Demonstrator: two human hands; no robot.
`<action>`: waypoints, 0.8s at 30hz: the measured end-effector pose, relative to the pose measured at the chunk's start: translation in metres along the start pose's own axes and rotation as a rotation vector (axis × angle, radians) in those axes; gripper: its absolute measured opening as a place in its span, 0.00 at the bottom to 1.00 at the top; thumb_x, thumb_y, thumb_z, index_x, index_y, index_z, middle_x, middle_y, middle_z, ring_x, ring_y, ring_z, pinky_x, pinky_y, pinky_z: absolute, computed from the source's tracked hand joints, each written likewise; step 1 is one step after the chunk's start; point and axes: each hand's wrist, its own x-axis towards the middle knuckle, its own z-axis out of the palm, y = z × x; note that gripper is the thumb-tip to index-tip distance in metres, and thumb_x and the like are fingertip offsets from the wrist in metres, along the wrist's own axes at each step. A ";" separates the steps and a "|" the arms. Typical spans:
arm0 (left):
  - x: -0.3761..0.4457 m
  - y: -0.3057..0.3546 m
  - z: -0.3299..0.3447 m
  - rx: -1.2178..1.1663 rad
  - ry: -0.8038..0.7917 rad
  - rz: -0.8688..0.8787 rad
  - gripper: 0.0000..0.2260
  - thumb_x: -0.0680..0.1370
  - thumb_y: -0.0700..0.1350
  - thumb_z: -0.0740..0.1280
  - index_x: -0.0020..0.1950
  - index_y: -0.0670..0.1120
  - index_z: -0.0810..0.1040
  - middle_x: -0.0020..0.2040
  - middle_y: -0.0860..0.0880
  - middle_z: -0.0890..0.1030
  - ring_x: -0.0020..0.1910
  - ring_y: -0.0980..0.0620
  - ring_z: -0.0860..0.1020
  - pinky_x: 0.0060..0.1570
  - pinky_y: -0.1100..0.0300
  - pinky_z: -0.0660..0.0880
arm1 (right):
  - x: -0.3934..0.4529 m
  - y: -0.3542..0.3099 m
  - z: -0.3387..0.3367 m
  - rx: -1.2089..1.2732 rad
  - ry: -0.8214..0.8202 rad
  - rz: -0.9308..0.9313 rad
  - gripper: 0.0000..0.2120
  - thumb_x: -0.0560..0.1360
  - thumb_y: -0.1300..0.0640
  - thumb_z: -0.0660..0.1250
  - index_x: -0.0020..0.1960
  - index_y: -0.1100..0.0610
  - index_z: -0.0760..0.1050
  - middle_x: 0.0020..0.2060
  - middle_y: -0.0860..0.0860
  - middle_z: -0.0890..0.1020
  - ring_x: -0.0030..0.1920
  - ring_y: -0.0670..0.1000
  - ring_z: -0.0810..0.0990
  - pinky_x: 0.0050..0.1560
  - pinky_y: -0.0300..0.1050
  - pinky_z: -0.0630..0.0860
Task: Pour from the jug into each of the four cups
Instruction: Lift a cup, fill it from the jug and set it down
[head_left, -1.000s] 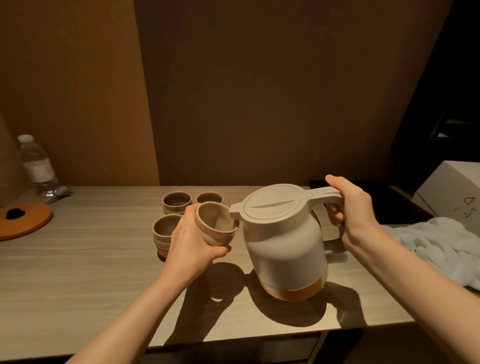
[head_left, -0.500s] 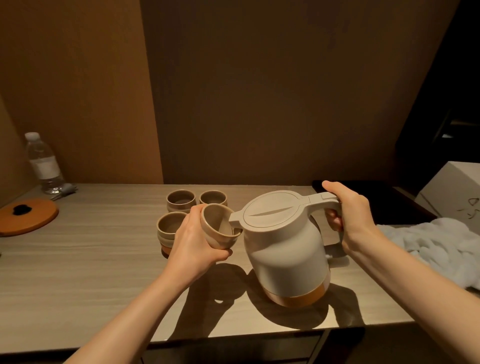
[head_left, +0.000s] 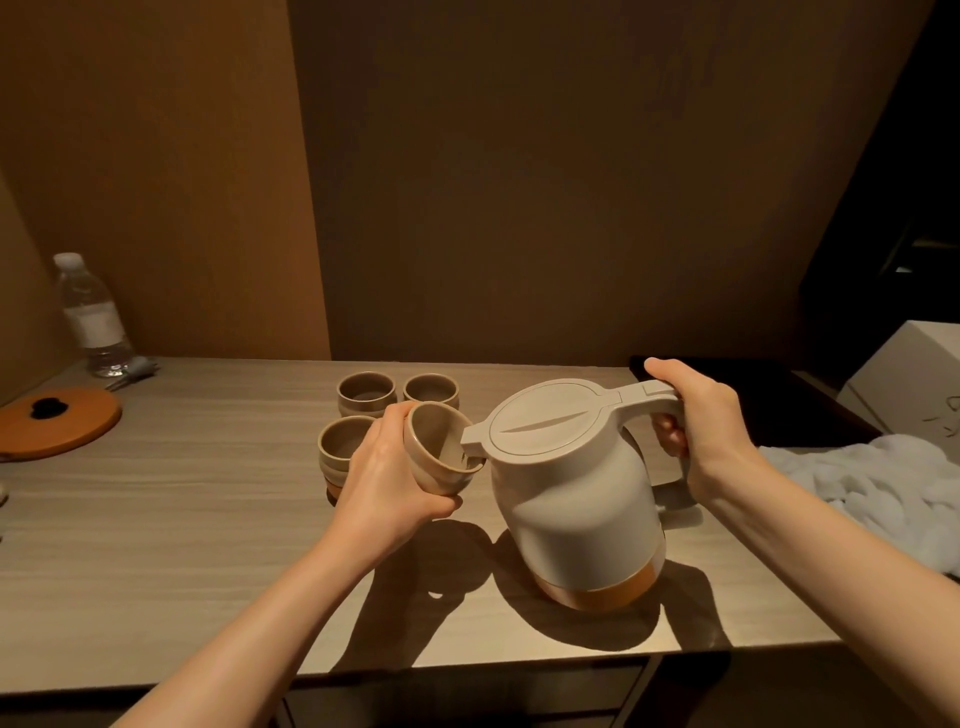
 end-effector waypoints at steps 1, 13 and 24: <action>0.000 -0.001 0.000 -0.002 0.001 -0.005 0.44 0.57 0.47 0.83 0.68 0.52 0.64 0.64 0.52 0.73 0.62 0.53 0.72 0.55 0.61 0.69 | 0.000 0.000 0.001 -0.004 -0.004 -0.001 0.20 0.74 0.48 0.67 0.27 0.55 0.70 0.19 0.46 0.69 0.22 0.44 0.66 0.25 0.37 0.61; -0.006 -0.011 0.006 -0.037 0.016 -0.034 0.45 0.56 0.47 0.83 0.67 0.53 0.64 0.63 0.53 0.74 0.59 0.58 0.69 0.54 0.61 0.70 | 0.002 -0.002 0.006 -0.040 -0.051 -0.007 0.19 0.74 0.50 0.67 0.27 0.55 0.70 0.18 0.46 0.69 0.21 0.44 0.65 0.25 0.38 0.61; -0.011 -0.015 0.011 -0.064 0.009 -0.028 0.43 0.56 0.46 0.83 0.66 0.53 0.64 0.57 0.59 0.70 0.58 0.58 0.70 0.54 0.62 0.70 | 0.002 -0.004 0.009 -0.099 -0.051 -0.030 0.19 0.75 0.50 0.66 0.28 0.56 0.71 0.17 0.45 0.70 0.21 0.43 0.66 0.26 0.38 0.62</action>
